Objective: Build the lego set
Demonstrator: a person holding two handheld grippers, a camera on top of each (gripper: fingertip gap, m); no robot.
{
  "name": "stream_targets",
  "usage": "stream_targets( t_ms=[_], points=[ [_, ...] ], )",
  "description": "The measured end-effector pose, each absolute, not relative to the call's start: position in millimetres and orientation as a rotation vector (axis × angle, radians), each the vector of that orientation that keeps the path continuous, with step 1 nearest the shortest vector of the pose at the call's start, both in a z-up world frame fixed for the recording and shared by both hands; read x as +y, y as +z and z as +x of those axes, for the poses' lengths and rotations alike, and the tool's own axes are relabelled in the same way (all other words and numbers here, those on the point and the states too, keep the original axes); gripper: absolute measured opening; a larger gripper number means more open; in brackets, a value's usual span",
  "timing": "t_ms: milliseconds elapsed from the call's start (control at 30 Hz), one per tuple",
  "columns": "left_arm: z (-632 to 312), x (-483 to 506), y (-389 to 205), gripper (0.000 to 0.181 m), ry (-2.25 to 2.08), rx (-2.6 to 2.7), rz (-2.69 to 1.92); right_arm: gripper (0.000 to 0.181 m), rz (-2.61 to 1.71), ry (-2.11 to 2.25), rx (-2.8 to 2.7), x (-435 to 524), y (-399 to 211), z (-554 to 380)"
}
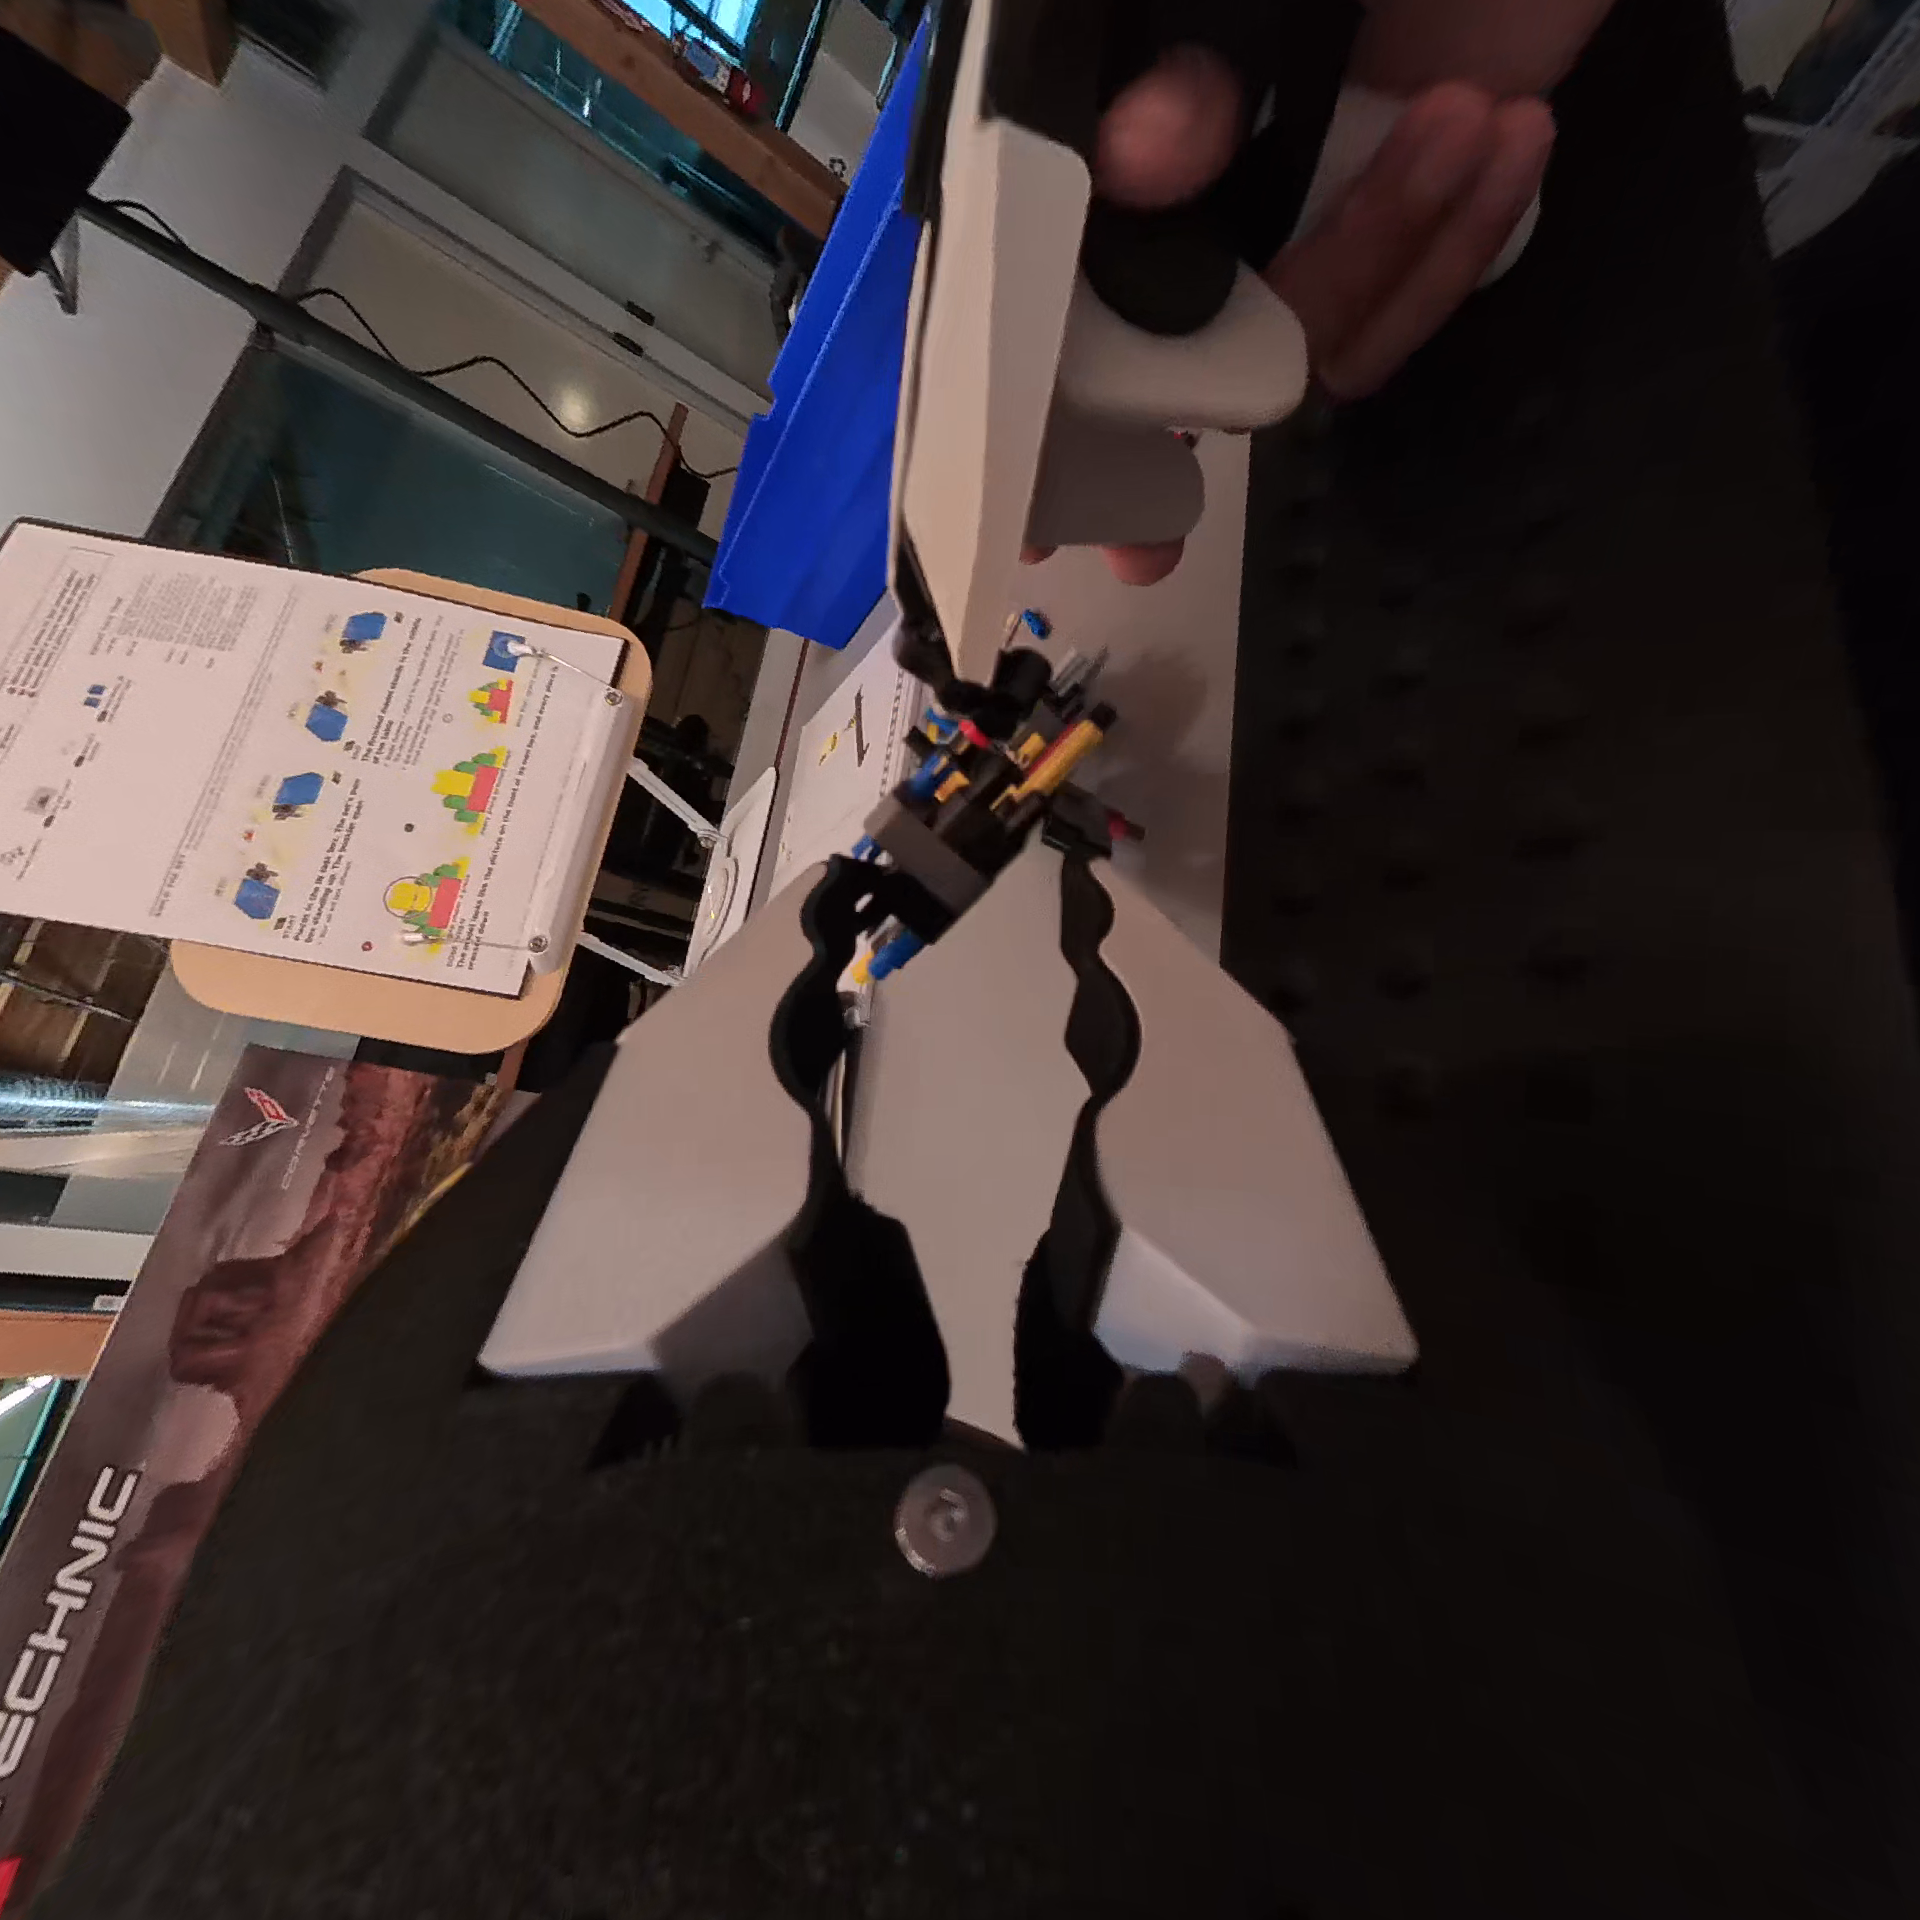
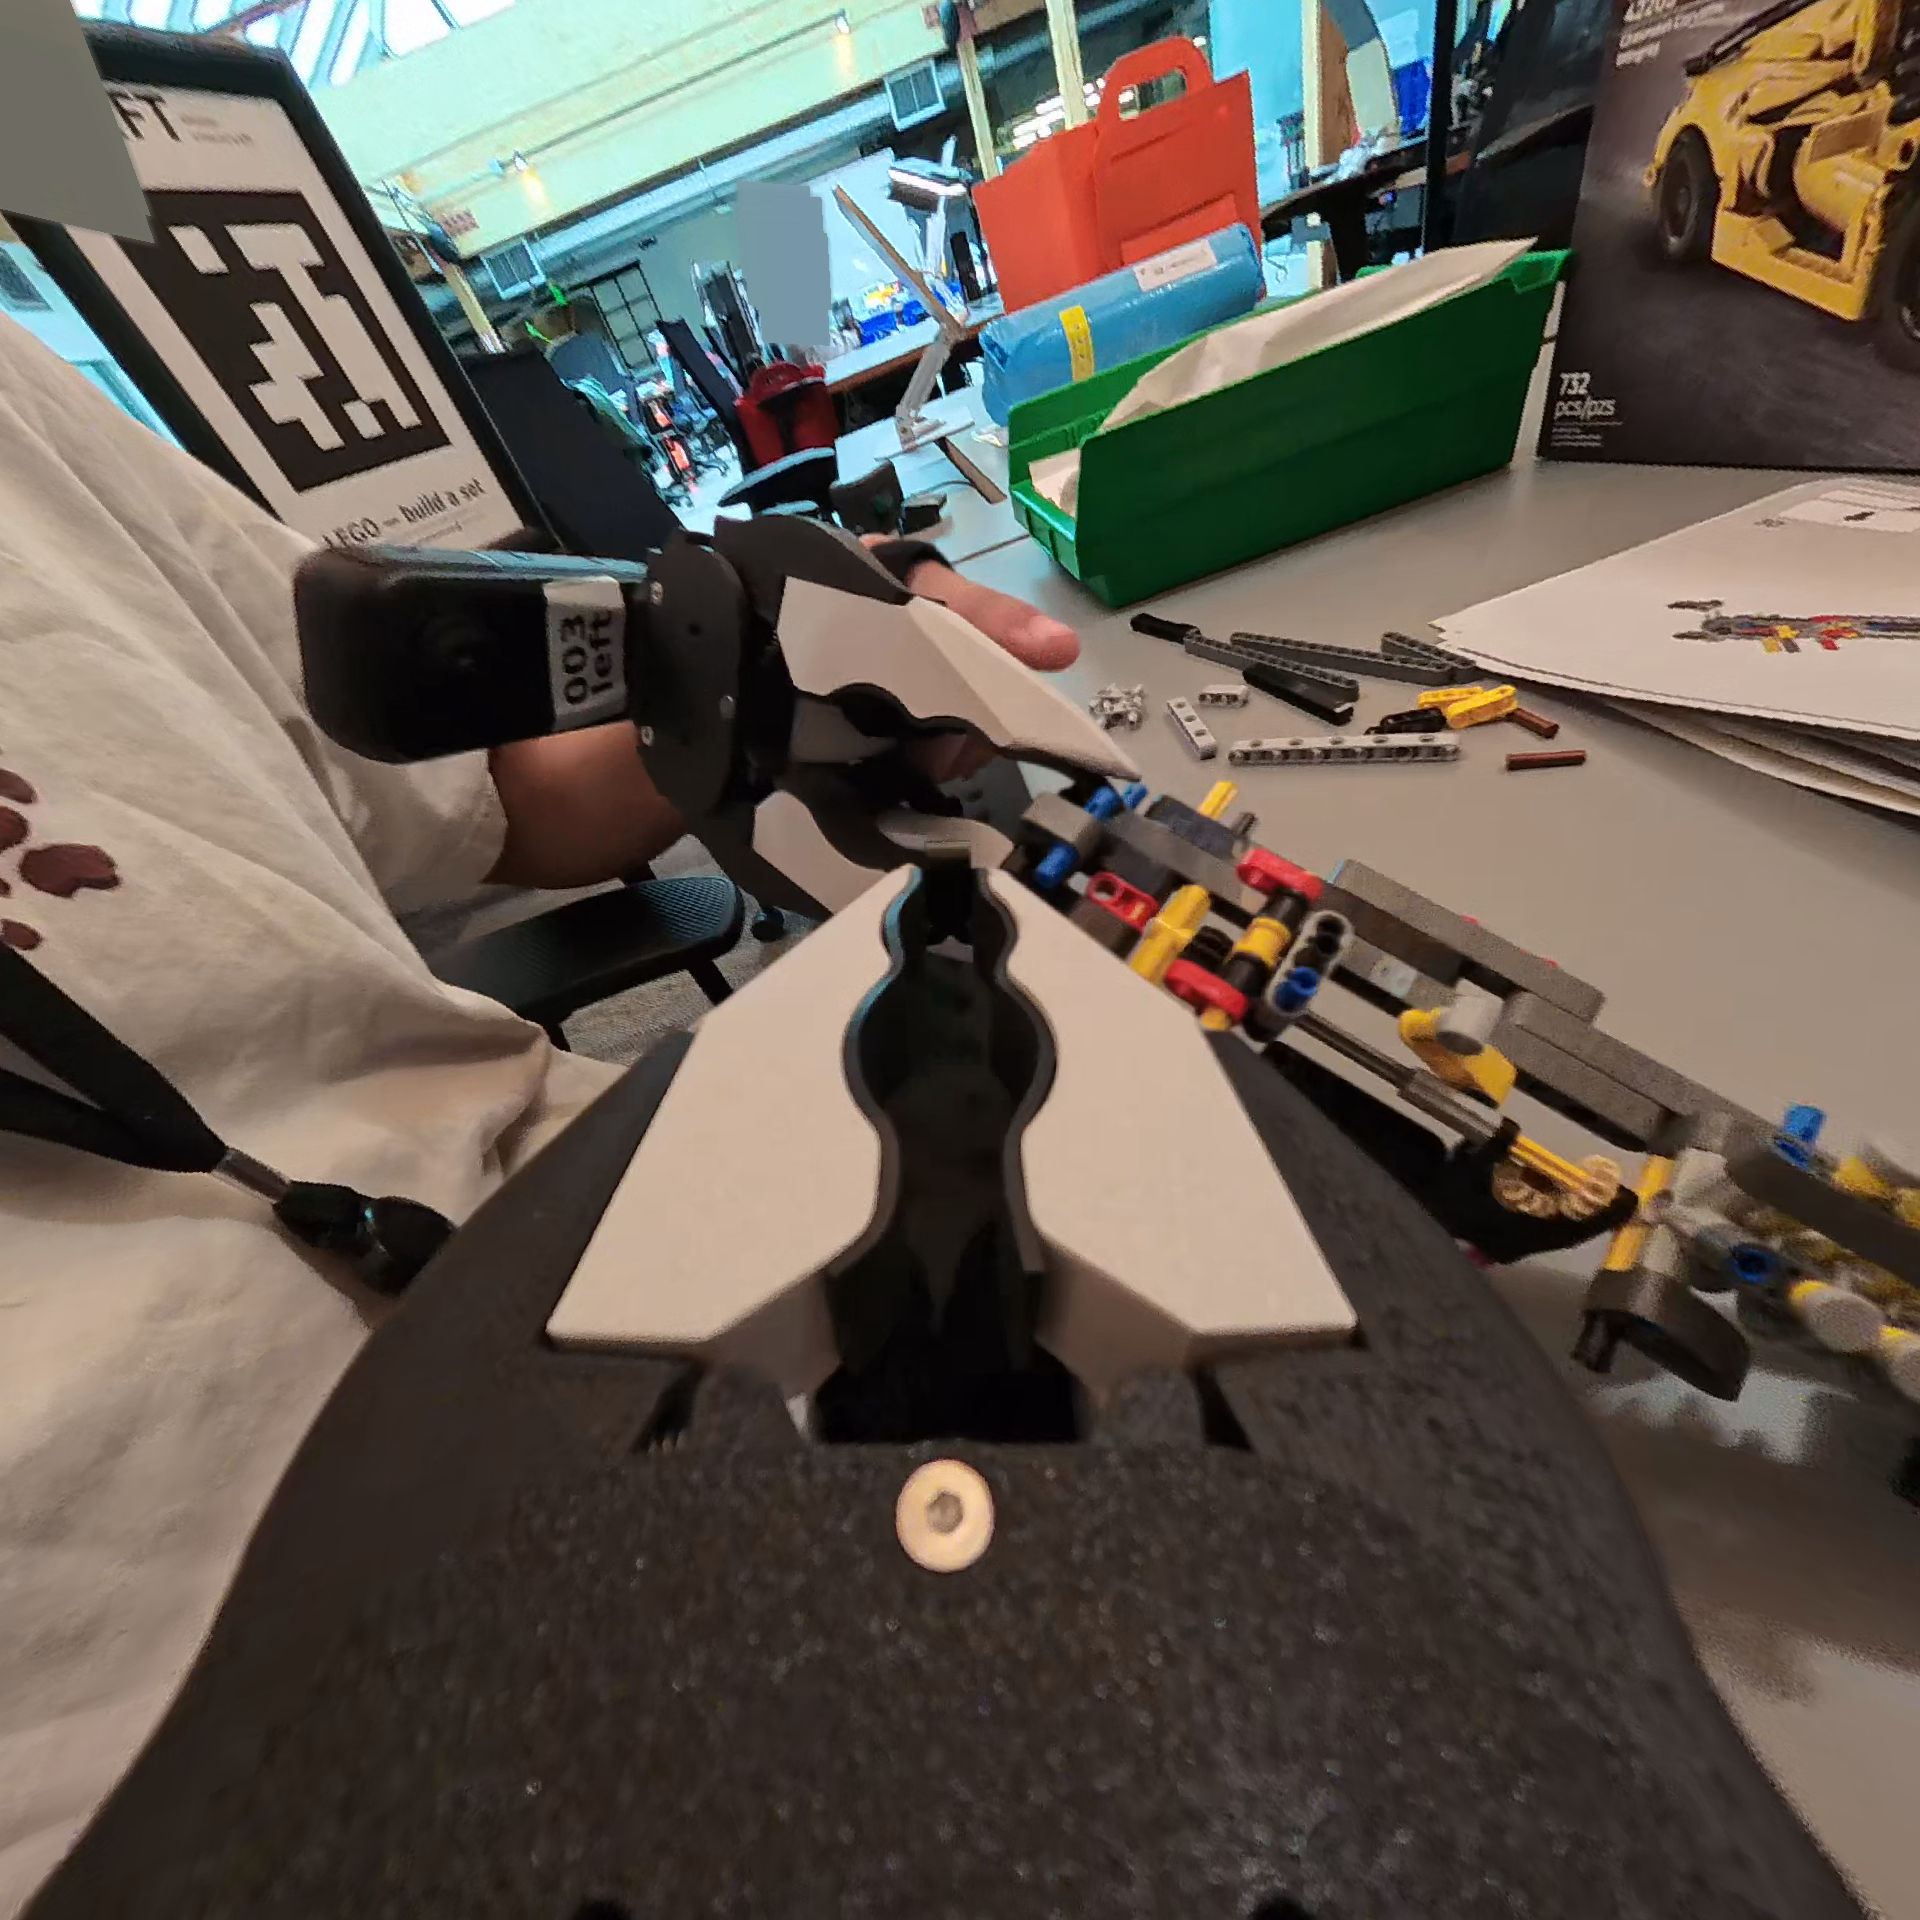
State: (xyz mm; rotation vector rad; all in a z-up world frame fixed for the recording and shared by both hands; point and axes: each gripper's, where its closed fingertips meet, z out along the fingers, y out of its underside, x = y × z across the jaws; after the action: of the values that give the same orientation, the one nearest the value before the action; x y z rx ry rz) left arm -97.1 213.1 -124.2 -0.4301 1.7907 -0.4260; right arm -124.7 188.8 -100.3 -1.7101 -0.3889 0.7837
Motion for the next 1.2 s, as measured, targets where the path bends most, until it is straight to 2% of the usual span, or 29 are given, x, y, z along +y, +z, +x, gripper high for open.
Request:
stream_targets(
  t_ms=[67, 167, 233, 400, 533, 700, 933, 1200],
  points=[
    [-96, 211, -124, 0.043, -0.440, 1.792, -0.396, 0.007, -1.701, 0.787, -0.380, 189, -99, -123],
    [-89, 220, -130, 0.036, -0.360, 1.783, -0.332, 0.007, -1.741, 0.754, -0.373, 193, -106, -115],
    [-86, 221, -129, 0.024, -0.362, 1.767, -0.322, 0.007, -1.768, 0.718, -0.357, 193, -110, -107],
    [-84, 220, -129, 0.023, -0.390, 1.779, -0.360, 0.008, -1.892, 0.531, -0.348, 193, -124, -88],
    [-79, 221, -123, 0.023, -0.376, 1.739, -0.410, 0.007, -1.852, 0.594, -0.291, 196, -110, -102],
    [-76, 215, -121, 0.023, -0.380, 1.723, -0.451, 0.007, -1.772, 0.266, -0.234, 196, -92, -89],
    [-70, 200, -101, 0.022, -0.433, 1.784, -0.402, 0.007, -1.488, -0.297, -0.710, 177, -69, -104],
    [-55, 205, -59, 0.016, -0.565, 1.738, -0.409, 0.007, -1.525, -0.076, -0.609, 175, -47, -72]
  ],
)
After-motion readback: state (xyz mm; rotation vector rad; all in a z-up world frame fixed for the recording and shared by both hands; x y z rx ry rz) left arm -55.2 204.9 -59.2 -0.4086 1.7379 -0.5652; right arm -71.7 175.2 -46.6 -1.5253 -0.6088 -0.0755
